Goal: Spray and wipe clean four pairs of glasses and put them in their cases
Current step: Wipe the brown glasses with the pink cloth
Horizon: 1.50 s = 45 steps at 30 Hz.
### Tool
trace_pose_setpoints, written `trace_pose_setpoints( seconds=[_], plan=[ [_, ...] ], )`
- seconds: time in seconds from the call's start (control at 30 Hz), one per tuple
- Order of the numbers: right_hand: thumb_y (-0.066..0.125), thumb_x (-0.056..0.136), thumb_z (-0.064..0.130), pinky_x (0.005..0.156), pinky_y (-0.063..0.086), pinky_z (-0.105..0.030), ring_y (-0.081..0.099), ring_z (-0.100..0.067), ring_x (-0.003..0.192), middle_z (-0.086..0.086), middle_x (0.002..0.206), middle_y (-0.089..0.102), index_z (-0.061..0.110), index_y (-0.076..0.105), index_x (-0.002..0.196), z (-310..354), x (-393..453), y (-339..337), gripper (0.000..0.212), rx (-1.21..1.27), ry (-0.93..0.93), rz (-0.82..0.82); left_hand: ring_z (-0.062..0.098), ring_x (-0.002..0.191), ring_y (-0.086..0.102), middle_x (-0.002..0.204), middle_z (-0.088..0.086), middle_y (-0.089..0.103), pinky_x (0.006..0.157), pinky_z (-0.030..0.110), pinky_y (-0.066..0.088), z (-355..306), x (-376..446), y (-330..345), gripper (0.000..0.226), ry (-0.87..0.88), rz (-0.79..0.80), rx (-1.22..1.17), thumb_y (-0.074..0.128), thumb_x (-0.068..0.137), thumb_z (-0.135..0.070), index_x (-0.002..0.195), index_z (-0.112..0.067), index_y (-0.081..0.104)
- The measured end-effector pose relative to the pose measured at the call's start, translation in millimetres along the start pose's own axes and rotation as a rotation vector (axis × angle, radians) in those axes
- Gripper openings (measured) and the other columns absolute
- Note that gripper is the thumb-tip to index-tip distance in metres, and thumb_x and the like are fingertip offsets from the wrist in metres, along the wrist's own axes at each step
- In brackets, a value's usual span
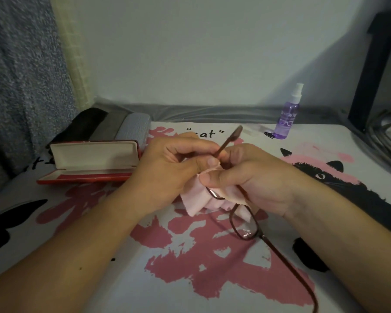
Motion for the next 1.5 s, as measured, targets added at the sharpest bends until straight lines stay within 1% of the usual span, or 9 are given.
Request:
trace_pose_setpoints(
  seconds=[0.13,0.3,0.53,0.7,0.87,1.1,1.3,1.43,1.5],
  plan=[
    [0.075,0.076,0.009,0.092,0.053,-0.049,0.067,-0.034,0.092,-0.034,0.103,0.066,-0.011,0.063,0.113,-5,2,-3,0.044,0.024,0.024,-0.034,0.021,0.088,0.072,0.091,0.005,0.075,0.085,0.033,0.058,-3,2,-8,0.019,0.039,-0.015,0.101,0.074,0.08,-0.008,0.098,-0.014,0.077],
    [0.066,0.085,-0.009,0.058,0.054,-0.02,0.07,-0.016,0.071,-0.024,0.097,0.07,-0.001,0.061,0.104,-5,-6,1,0.021,0.07,0.126,0.099,0.021,0.083,0.067,0.088,0.001,0.071,0.077,0.029,0.056,-7,1,-14,0.018,0.073,0.022,0.11,0.073,0.083,-0.016,0.1,-0.017,0.076],
    [0.067,0.08,0.001,0.067,0.056,-0.027,0.069,-0.021,0.079,-0.02,0.095,0.069,-0.004,0.067,0.099,-8,-8,2,0.02,-0.003,0.178,0.19,0.008,0.082,0.067,0.086,-0.01,0.072,0.078,0.02,0.052,-11,1,-8,0.02,0.109,0.05,0.134,0.071,0.083,-0.016,0.103,-0.017,0.074],
    [0.069,0.085,0.001,0.047,0.044,-0.025,0.059,-0.018,0.057,-0.016,0.073,0.065,0.007,0.071,0.085,-11,-5,9,0.007,-0.119,0.15,0.118,0.008,0.083,0.071,0.086,-0.007,0.076,0.079,0.02,0.054,1,0,-8,0.018,0.03,0.025,0.072,0.076,0.08,-0.003,0.097,-0.008,0.079],
    [0.071,0.083,-0.005,0.058,0.053,-0.029,0.062,-0.018,0.065,-0.015,0.079,0.062,-0.014,0.061,0.111,-11,0,9,0.032,0.076,0.124,0.052,0.013,0.089,0.075,0.091,-0.001,0.079,0.082,0.023,0.056,3,-4,1,0.018,0.006,0.072,0.024,0.073,0.079,-0.006,0.095,-0.006,0.08],
    [0.074,0.074,0.007,0.07,0.058,-0.037,0.066,-0.025,0.064,-0.017,0.076,0.069,-0.005,0.072,0.09,-1,-1,-8,0.02,0.132,0.044,-0.1,0.009,0.088,0.073,0.09,-0.003,0.078,0.083,0.022,0.055,-4,1,-8,0.021,0.04,0.003,0.009,0.07,0.08,-0.006,0.1,-0.009,0.076],
    [0.066,0.087,0.015,0.074,0.056,-0.038,0.067,-0.032,0.073,-0.025,0.087,0.071,-0.007,0.073,0.099,1,-5,-13,0.026,0.0,0.035,-0.085,0.01,0.089,0.071,0.091,-0.007,0.076,0.083,0.023,0.054,-8,1,-14,0.017,0.072,0.005,0.06,0.071,0.082,-0.012,0.096,-0.018,0.077],
    [0.065,0.092,0.007,0.089,0.05,-0.067,0.061,-0.064,0.09,-0.039,0.099,0.068,0.002,0.075,0.099,-2,-10,-5,0.013,-0.117,0.086,-0.002,0.008,0.087,0.07,0.089,-0.005,0.075,0.081,0.019,0.052,-8,2,-22,0.018,0.077,-0.04,0.087,0.071,0.081,-0.01,0.097,-0.015,0.079],
    [0.067,0.087,0.005,0.082,0.055,-0.056,0.066,-0.054,0.08,-0.033,0.093,0.071,0.004,0.076,0.093,-1,-11,-4,0.011,-0.149,0.089,0.008,0.006,0.084,0.068,0.086,-0.008,0.074,0.079,0.018,0.052,-8,3,-19,0.021,0.09,0.0,0.088,0.071,0.082,-0.007,0.102,-0.015,0.077]
  ],
)
Point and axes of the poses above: each hand's wrist, its own x-axis towards the middle knuckle, its own y-axis out of the palm, z = x × y, the point moved 8 cm from there along x, towards the middle knuckle
